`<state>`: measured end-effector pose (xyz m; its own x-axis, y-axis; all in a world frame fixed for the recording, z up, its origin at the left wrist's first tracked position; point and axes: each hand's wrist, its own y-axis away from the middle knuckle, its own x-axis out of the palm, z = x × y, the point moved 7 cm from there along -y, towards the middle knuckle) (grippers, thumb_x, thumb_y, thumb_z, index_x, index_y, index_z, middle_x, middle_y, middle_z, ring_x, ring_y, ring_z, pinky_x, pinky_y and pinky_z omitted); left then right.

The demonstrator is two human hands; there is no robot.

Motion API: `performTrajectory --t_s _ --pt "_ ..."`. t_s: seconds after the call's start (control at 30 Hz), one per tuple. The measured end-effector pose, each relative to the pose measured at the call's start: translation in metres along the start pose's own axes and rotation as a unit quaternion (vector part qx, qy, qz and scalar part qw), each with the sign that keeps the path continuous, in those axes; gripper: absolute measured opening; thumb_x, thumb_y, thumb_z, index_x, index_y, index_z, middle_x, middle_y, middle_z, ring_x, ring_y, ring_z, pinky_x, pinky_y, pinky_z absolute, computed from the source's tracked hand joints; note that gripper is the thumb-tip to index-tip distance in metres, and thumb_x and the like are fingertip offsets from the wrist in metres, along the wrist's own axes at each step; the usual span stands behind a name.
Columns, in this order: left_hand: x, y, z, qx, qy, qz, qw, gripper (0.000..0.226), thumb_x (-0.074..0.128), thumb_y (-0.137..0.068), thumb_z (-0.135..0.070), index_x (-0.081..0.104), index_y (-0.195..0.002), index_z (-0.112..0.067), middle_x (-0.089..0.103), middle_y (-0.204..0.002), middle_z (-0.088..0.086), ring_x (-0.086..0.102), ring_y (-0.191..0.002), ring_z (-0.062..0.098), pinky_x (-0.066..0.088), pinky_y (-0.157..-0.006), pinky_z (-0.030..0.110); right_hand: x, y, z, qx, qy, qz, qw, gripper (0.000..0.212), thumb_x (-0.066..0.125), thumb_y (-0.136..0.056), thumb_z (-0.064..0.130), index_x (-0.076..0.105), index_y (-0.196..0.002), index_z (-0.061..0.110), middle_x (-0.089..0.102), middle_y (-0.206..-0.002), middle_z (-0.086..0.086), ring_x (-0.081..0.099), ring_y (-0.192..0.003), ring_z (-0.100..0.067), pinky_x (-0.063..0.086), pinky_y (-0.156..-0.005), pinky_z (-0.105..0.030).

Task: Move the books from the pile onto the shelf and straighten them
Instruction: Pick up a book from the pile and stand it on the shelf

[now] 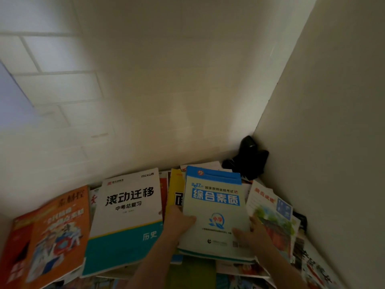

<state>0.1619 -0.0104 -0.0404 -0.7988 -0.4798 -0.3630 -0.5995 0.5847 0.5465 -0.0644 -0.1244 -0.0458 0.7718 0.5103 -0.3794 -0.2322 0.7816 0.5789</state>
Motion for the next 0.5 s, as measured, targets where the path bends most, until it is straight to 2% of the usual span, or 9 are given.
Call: performTrajectory --t_s 0.03,0.1,0.13,0.27,0.4,0.5 --pt "0.003 -0.002 0.000 -0.011 0.046 0.010 0.999 0.034 0.068 -0.086 -0.013 0.057 -0.116 -0.004 0.060 -0.111 0.004 0.060 -0.110 0.029 0.050 -0.091 0.034 -0.002 0.003 0.003 0.008 -0.004 0.005 1.000 0.053 0.082 -0.074 0.024 0.052 -0.118 0.016 0.069 -0.109 -0.012 0.072 -0.084 -0.027 0.061 -0.067 -0.041" --pt "0.010 0.001 -0.005 -0.004 0.059 0.034 0.998 0.034 0.062 -0.091 -0.025 0.058 -0.119 -0.006 0.063 -0.119 0.008 0.060 -0.111 0.028 0.050 -0.092 0.033 -0.007 0.010 0.016 -0.006 0.023 0.008 1.000 0.027 0.072 -0.084 0.031 0.058 -0.103 0.018 0.071 -0.095 -0.006 0.070 -0.074 -0.019 0.055 -0.053 -0.026" --pt "0.012 0.004 -0.007 0.000 0.050 0.035 0.998 0.036 0.058 -0.093 -0.029 0.056 -0.121 -0.007 0.061 -0.121 0.008 0.059 -0.113 0.027 0.049 -0.090 0.031 -0.011 0.012 0.024 -0.025 0.062 -0.001 0.998 0.023 0.068 -0.087 0.034 0.057 -0.100 0.018 0.070 -0.091 -0.004 0.068 -0.072 -0.016 0.053 -0.051 -0.024" --pt "-0.014 0.012 -0.008 0.026 0.108 0.050 0.993 0.041 0.064 -0.088 -0.034 0.052 -0.121 -0.014 0.062 -0.121 0.003 0.061 -0.109 0.024 0.053 -0.092 0.039 -0.005 0.025 0.061 -0.098 0.118 -0.018 0.988 0.024 0.067 -0.088 0.032 0.063 -0.098 0.010 0.071 -0.083 -0.004 0.070 -0.069 -0.018 0.055 -0.055 -0.029" --pt "-0.099 0.023 0.012 0.044 0.138 -0.019 0.989 0.037 0.066 -0.086 -0.037 0.052 -0.113 -0.015 0.067 -0.110 0.004 0.067 -0.095 0.021 0.059 -0.075 0.036 0.053 0.050 0.109 -0.172 0.110 0.026 0.979 0.022 0.071 -0.085 0.029 0.066 -0.101 0.015 0.072 -0.098 -0.006 0.070 -0.082 -0.021 0.059 -0.069 -0.036" --pt "-0.165 0.033 0.039 0.054 0.132 -0.065 0.988 0.032 0.063 -0.089 -0.037 0.054 -0.110 -0.015 0.069 -0.104 0.005 0.070 -0.088 0.022 0.059 -0.074 0.038 0.120 0.068 0.131 -0.214 0.107 0.083 0.967 0.034 0.072 -0.085 0.027 0.063 -0.117 0.018 0.070 -0.110 -0.002 0.067 -0.092 -0.016 0.057 -0.075 -0.030"
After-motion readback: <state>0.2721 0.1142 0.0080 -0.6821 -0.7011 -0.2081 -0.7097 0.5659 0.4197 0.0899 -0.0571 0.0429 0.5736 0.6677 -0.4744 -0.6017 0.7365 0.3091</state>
